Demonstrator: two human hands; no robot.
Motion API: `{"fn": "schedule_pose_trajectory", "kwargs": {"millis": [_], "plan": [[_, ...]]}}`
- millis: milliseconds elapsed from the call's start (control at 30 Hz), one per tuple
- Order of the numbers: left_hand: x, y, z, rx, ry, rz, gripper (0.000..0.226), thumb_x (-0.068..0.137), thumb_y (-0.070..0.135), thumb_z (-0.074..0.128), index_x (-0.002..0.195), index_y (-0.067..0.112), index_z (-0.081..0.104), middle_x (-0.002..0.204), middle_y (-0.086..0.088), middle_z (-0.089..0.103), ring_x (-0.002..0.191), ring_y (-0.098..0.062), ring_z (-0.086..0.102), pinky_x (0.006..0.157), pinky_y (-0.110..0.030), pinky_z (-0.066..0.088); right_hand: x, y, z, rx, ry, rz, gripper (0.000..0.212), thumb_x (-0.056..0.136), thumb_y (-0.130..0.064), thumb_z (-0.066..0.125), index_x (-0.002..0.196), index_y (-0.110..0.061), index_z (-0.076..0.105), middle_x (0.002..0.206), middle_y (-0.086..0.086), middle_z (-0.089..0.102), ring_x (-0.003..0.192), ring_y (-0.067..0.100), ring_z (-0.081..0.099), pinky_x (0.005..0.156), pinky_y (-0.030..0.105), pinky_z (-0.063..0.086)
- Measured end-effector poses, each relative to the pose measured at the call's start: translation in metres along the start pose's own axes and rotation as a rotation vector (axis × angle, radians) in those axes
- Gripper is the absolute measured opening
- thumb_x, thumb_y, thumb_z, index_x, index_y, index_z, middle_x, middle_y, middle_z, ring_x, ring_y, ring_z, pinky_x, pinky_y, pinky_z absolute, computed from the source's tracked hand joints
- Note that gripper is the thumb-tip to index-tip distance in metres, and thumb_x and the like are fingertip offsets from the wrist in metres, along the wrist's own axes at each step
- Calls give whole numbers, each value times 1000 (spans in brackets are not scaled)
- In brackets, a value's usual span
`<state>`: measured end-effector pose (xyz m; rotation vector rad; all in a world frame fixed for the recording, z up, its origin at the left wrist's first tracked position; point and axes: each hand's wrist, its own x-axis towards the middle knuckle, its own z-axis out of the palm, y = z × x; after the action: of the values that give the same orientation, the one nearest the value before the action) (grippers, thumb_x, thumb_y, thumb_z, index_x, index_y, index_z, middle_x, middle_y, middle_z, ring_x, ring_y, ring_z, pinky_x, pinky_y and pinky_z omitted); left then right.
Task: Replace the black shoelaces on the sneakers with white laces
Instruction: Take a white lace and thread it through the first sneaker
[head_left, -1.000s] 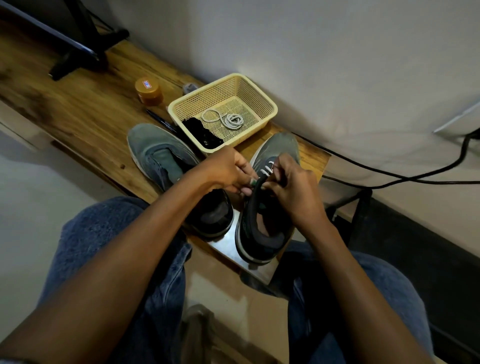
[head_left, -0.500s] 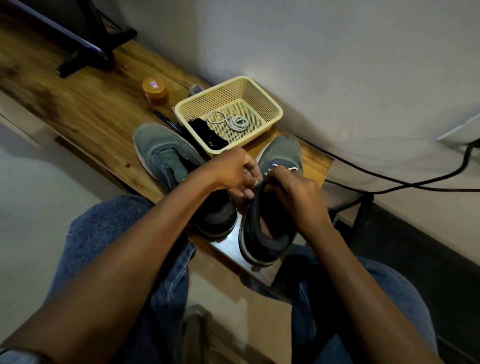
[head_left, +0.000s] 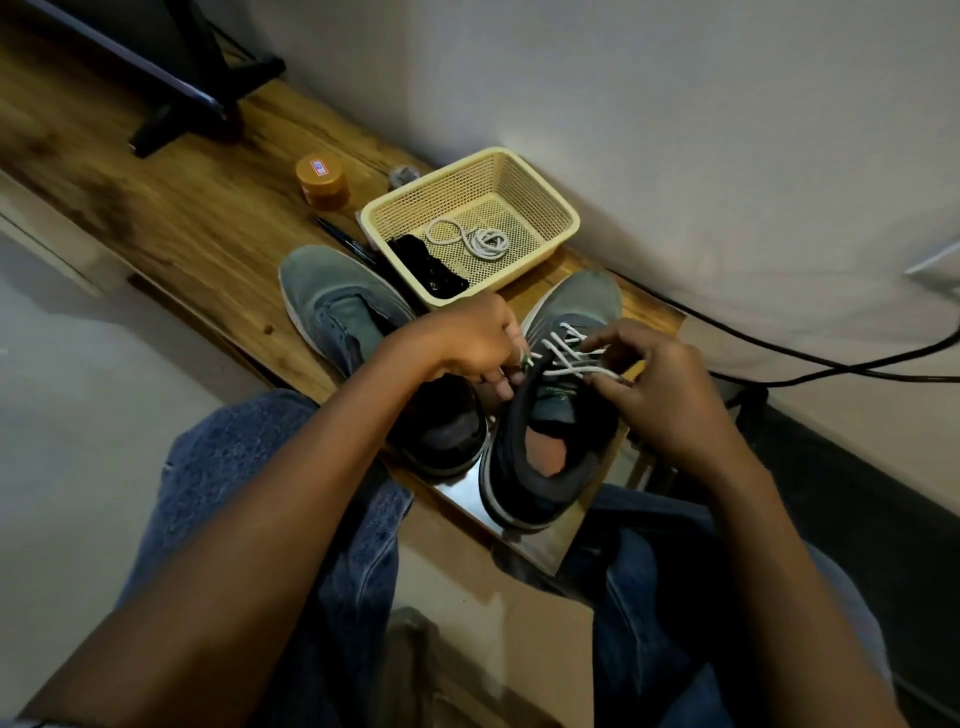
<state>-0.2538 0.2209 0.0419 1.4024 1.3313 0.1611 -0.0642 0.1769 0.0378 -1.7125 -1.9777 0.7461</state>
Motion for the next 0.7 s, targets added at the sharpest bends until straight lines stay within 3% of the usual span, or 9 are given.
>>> {"fn": "schedule_pose_trajectory", "kwargs": {"millis": [133, 200, 333, 467, 567, 700], "plan": [[-4, 0, -2, 0, -27, -24, 20, 97, 0, 43, 83, 9, 53, 88, -13, 69, 67, -17, 68, 49, -16, 45, -3, 6, -9, 155, 73, 60, 23, 82, -1, 68, 97, -18, 68, 78, -4, 62, 69, -2, 55, 60, 6, 40], [-6, 1, -2, 13, -33, -41, 21, 98, 2, 40, 83, 12, 52, 85, -9, 69, 70, -17, 69, 58, -21, 43, -3, 6, -11, 213, 70, 85, 21, 83, -1, 67, 97, -17, 68, 78, -4, 62, 69, -4, 56, 59, 5, 39], [-10, 7, 0, -22, -55, -54, 23, 99, 2, 35, 84, 14, 48, 92, -10, 69, 77, -19, 70, 60, -22, 43, -3, 3, -11, 254, 20, 97, 20, 82, -1, 70, 95, -15, 66, 80, -6, 61, 67, -6, 55, 60, 7, 42], [-15, 12, 0, -99, -77, -93, 21, 102, 6, 29, 88, 14, 43, 104, -19, 69, 94, -29, 70, 62, -21, 49, -3, 5, -6, 110, -72, 134, 30, 74, -7, 78, 94, -24, 63, 94, 5, 61, 84, 16, 57, 66, 24, 47], [-15, 12, -2, -161, -60, -103, 18, 102, 10, 26, 95, 11, 43, 93, -16, 71, 77, -21, 72, 62, -21, 54, -1, 8, -4, 35, -66, 130, 33, 74, -2, 76, 94, -25, 62, 99, 6, 60, 84, 17, 57, 63, 17, 42], [-15, 11, -8, -211, -37, -114, 34, 102, 18, 20, 104, 4, 51, 91, -16, 72, 85, -23, 71, 75, -27, 54, 0, 9, -3, 13, -71, 144, 32, 75, -4, 75, 95, -25, 61, 98, 5, 59, 82, 14, 57, 60, 16, 39]]}}
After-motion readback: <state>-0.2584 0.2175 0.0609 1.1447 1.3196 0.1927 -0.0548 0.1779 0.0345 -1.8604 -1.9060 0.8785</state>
